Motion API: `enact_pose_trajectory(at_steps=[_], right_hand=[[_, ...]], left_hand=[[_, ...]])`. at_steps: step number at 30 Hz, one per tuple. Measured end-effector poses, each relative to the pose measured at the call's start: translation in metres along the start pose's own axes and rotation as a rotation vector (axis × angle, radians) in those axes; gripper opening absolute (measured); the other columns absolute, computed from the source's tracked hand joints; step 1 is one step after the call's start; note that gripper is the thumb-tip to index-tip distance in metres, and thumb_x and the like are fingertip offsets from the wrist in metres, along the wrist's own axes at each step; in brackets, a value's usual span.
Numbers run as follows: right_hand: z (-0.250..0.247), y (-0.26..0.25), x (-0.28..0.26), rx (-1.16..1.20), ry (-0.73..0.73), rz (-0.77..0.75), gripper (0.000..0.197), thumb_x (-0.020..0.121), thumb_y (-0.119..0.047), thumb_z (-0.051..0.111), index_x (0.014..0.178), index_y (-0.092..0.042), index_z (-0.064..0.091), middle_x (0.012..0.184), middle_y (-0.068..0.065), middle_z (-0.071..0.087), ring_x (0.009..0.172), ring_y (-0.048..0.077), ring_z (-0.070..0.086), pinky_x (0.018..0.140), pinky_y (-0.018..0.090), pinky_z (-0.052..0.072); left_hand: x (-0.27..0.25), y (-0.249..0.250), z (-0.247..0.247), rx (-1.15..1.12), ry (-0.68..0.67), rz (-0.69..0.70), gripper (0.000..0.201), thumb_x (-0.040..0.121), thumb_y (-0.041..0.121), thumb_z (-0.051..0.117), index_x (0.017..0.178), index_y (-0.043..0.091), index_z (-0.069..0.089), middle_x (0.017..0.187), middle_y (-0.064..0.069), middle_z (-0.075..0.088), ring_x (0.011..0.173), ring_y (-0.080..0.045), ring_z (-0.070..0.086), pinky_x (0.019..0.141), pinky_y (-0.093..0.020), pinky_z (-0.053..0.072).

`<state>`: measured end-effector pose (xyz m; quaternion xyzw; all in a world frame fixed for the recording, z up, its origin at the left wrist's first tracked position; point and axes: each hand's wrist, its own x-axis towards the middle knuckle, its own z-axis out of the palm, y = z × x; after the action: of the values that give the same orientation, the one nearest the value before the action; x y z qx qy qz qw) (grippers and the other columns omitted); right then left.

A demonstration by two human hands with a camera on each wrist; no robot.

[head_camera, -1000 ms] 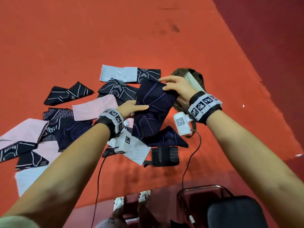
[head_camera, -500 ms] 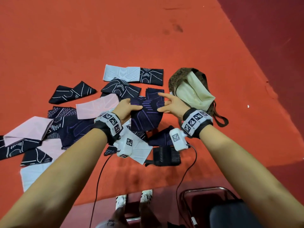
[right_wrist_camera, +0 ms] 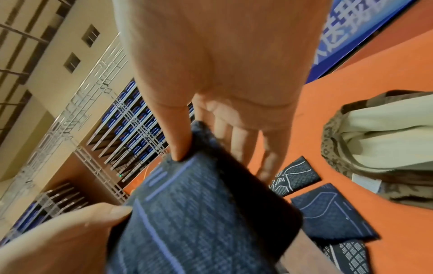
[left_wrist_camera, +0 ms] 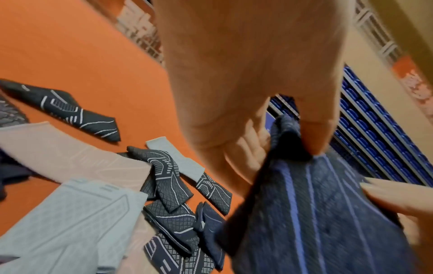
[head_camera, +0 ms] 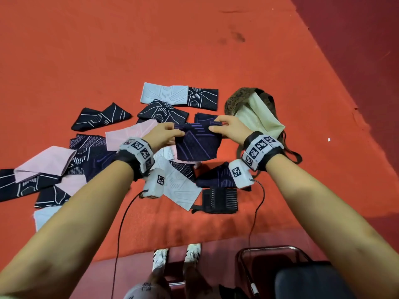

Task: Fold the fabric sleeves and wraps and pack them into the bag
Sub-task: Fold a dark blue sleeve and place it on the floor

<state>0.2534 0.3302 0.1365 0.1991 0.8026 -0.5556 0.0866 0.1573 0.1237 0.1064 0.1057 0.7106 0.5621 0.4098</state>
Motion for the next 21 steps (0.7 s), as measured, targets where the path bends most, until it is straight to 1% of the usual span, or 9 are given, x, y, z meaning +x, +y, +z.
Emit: enact_pose_trajectory(at_steps=[1,3,5,7,9,13,16,18,21], right_hand=[[0.000,-0.002,0.000,0.033,-0.025,0.019,0.008,0.087,-0.013,0.064,0.081,-0.012,0.059,0.079,0.008,0.058,0.074,0.020,0.054,0.068,0.031,0.046],[0.003,-0.003,0.002,0.045,-0.045,0.026,0.007,0.085,-0.016,0.067,0.087,-0.012,0.062,0.074,0.002,0.063,0.070,0.014,0.059,0.068,0.029,0.048],[0.009,-0.002,0.003,0.085,-0.006,0.017,0.011,0.083,-0.021,0.071,0.084,-0.016,0.061,0.073,-0.003,0.063,0.070,0.013,0.060,0.068,0.027,0.048],[0.012,0.005,0.004,0.214,0.050,0.008,0.014,0.082,-0.028,0.071,0.081,-0.021,0.059,0.085,0.000,0.061,0.080,0.015,0.059,0.074,0.029,0.048],[0.013,0.015,0.002,0.348,0.058,0.004,0.010,0.086,-0.025,0.067,0.083,-0.021,0.059,0.090,0.002,0.060,0.083,0.014,0.057,0.075,0.027,0.047],[0.016,0.031,-0.006,0.326,-0.025,0.066,0.012,0.078,-0.013,0.074,0.084,-0.014,0.063,0.094,0.008,0.061,0.091,0.022,0.057,0.085,0.033,0.046],[0.022,0.039,-0.006,0.267,-0.069,0.204,0.020,0.075,-0.004,0.075,0.087,-0.008,0.059,0.091,0.014,0.058,0.085,0.027,0.056,0.082,0.040,0.050],[0.025,0.044,-0.004,0.242,-0.034,0.204,0.018,0.076,0.002,0.072,0.078,-0.008,0.057,0.085,0.014,0.056,0.083,0.029,0.055,0.081,0.045,0.050],[0.024,0.048,-0.001,0.233,-0.010,0.190,0.021,0.078,0.004,0.067,0.068,-0.011,0.057,0.082,0.010,0.056,0.089,0.029,0.054,0.091,0.048,0.045]], left_hand=[[-0.001,0.003,0.001,-0.029,-0.043,-0.036,0.016,0.081,0.013,0.070,0.093,0.010,0.060,0.092,-0.007,0.064,0.080,-0.017,0.064,0.083,-0.029,0.053],[-0.005,0.007,0.005,0.023,-0.123,-0.078,0.009,0.082,0.017,0.070,0.089,0.018,0.065,0.084,0.002,0.068,0.071,-0.010,0.065,0.071,-0.024,0.055],[-0.008,0.007,0.011,0.020,-0.179,-0.100,0.006,0.081,0.016,0.070,0.086,0.016,0.068,0.078,0.000,0.069,0.067,-0.012,0.065,0.063,-0.022,0.055],[-0.009,0.001,0.014,-0.066,-0.138,-0.102,0.005,0.081,0.014,0.071,0.080,0.013,0.065,0.077,-0.006,0.066,0.067,-0.017,0.063,0.066,-0.026,0.052],[-0.008,-0.011,0.014,-0.173,-0.048,-0.113,0.012,0.080,0.016,0.071,0.080,0.014,0.060,0.085,-0.011,0.063,0.075,-0.022,0.061,0.075,-0.033,0.051],[-0.011,-0.037,0.015,-0.309,0.032,-0.178,0.032,0.077,0.020,0.073,0.103,0.013,0.056,0.107,-0.018,0.062,0.095,-0.030,0.062,0.091,-0.050,0.051],[-0.015,-0.046,0.021,-0.401,0.070,-0.178,0.026,0.086,0.014,0.065,0.109,0.010,0.054,0.106,-0.016,0.064,0.087,-0.025,0.066,0.080,-0.041,0.057],[-0.017,-0.048,0.025,-0.400,0.085,-0.183,0.021,0.088,0.015,0.063,0.107,0.010,0.056,0.103,-0.015,0.066,0.082,-0.022,0.067,0.075,-0.037,0.059],[-0.020,-0.048,0.027,-0.414,0.040,-0.224,0.026,0.087,0.030,0.065,0.102,0.008,0.065,0.099,-0.014,0.071,0.082,-0.024,0.069,0.081,-0.039,0.057]])
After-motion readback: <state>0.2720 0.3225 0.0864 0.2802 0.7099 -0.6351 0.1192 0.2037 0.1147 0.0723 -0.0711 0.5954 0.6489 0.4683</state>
